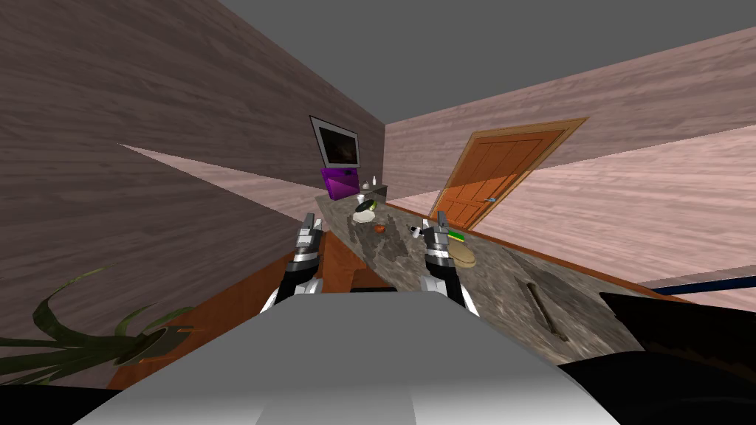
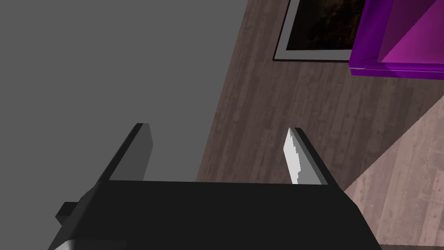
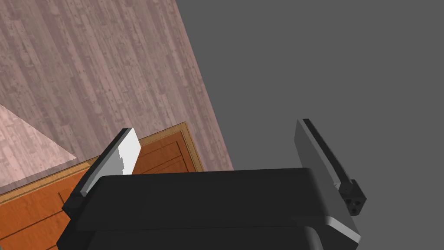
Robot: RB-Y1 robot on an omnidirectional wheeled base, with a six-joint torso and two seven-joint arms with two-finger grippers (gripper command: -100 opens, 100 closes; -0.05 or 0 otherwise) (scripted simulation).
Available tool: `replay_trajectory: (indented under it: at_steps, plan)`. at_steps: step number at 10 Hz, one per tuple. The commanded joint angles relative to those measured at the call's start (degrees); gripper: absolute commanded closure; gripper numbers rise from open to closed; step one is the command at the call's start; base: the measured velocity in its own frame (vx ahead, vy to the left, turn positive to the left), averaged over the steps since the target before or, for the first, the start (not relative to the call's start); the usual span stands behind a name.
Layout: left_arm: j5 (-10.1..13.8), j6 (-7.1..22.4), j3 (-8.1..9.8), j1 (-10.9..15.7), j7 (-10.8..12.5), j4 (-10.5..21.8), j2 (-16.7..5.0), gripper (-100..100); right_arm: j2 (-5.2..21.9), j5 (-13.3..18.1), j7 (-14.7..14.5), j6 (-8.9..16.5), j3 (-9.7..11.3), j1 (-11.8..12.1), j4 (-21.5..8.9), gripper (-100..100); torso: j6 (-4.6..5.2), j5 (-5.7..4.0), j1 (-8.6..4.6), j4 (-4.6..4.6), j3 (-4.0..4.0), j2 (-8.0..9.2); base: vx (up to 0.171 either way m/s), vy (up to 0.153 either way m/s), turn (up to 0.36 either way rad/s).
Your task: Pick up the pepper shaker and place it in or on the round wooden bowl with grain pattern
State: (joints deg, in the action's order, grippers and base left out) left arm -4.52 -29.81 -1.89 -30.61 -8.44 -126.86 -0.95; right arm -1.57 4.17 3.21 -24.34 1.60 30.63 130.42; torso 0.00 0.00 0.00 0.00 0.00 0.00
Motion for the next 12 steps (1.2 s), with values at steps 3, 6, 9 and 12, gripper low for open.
replay_trajectory:
  at_steps: [3, 6, 9, 12]
  plan:
    - [0.00, 0.00, 0.00, 0.01, 0.00, 0.00, 0.00, 0, 5.05, 1.51, -1.91, 0.24, -0.95, -1.01, -1.31, -100, 0.00, 0.00, 0.01, 0.03, 0.09, 0.17, -0.050, 0.010, -0.005]
    - [0.00, 0.00, 0.00, 0.01, 0.00, 0.00, 0.00, 0, 8.59, 4.25, -5.40, 0.75, -2.72, -2.83, -3.87, -100, 0.00, 0.01, 0.04, 0.07, 0.17, 0.30, -0.089, 0.023, -0.010]
    - [0.00, 0.00, 0.00, 0.01, 0.00, 0.00, 0.00, 0, 10.28, 7.00, -8.87, 1.31, -4.45, -4.62, -6.53, -100, 0.00, 0.01, 0.04, 0.11, 0.27, 0.47, -0.122, 0.013, -0.012]
    - [0.00, 0.00, 0.00, 0.01, 0.00, 0.00, 0.00, 0, 11.36, 10.18, -12.87, 2.05, -6.42, -6.64, -9.85, -100, 0.00, 0.02, 0.11, 0.08, 0.19, 0.32, -0.083, 0.029, -0.004]
